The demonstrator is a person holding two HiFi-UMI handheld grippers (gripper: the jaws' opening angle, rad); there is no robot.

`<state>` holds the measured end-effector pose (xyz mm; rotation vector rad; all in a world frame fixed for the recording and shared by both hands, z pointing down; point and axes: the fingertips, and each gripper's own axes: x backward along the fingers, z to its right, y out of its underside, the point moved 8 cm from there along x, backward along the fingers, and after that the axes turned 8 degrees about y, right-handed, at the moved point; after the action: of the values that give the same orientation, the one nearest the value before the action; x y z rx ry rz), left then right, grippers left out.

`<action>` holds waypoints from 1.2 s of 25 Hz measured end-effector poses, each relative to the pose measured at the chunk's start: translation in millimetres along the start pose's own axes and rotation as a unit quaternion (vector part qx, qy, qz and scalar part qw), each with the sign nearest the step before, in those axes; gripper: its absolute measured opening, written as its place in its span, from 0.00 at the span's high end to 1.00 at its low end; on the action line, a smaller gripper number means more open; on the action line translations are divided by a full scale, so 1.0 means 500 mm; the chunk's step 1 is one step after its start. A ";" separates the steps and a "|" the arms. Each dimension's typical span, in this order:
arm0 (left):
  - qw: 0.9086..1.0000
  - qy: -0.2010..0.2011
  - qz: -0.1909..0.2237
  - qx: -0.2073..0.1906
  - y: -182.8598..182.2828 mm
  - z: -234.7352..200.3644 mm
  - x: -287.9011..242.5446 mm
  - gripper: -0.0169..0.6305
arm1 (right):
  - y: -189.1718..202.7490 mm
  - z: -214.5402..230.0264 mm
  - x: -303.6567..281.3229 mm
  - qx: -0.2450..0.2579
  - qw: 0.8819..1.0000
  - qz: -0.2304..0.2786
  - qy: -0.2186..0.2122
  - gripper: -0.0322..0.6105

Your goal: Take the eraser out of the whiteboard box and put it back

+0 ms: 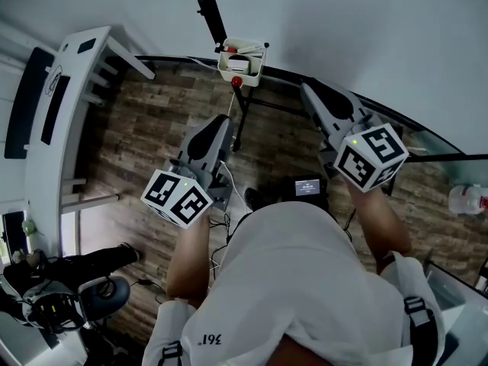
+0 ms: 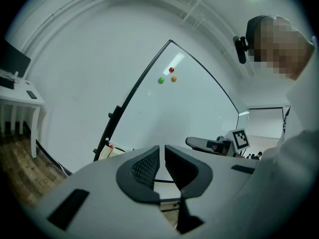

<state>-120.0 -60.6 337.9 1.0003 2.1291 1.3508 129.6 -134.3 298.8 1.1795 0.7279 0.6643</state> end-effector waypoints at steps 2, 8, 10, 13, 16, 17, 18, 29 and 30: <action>1.000 0.002 -0.001 0.002 0.008 0.003 0.006 0.92 | 0.012 0.001 0.006 -0.007 1.000 -0.006 0.001 0.86; 1.000 -0.003 -0.005 0.012 0.032 0.003 0.029 0.92 | 0.040 0.010 0.019 -0.016 1.000 -0.022 0.005 0.87; 1.000 -0.008 -0.006 0.018 0.040 0.000 0.035 0.92 | 0.045 0.013 0.021 -0.017 1.000 -0.025 0.006 0.87; 0.999 -0.015 -0.009 0.027 0.053 -0.004 0.043 0.92 | 0.056 0.017 0.024 -0.020 0.999 -0.032 0.008 0.87; 0.999 -0.019 -0.015 0.036 0.073 -0.002 0.048 0.92 | 0.072 0.023 0.032 -0.023 0.999 -0.039 0.009 0.87; 0.999 -0.020 -0.016 0.039 0.079 -0.001 0.050 0.92 | 0.077 0.025 0.035 -0.025 0.999 -0.042 0.009 0.87; 0.999 -0.022 -0.017 0.041 0.084 0.001 0.052 0.92 | 0.082 0.027 0.038 -0.026 0.999 -0.044 0.010 0.87; 0.998 -0.022 -0.031 0.058 0.113 0.009 0.058 0.92 | 0.120 0.019 0.042 -0.030 0.997 -0.072 -0.001 0.88; 0.998 -0.021 -0.033 0.058 0.114 0.012 0.058 0.92 | 0.125 0.019 0.044 -0.031 0.997 -0.076 0.000 0.89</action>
<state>-115.1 -19.9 387.5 0.9860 2.2108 1.1765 145.1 -106.9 357.6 1.0565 0.7835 0.5557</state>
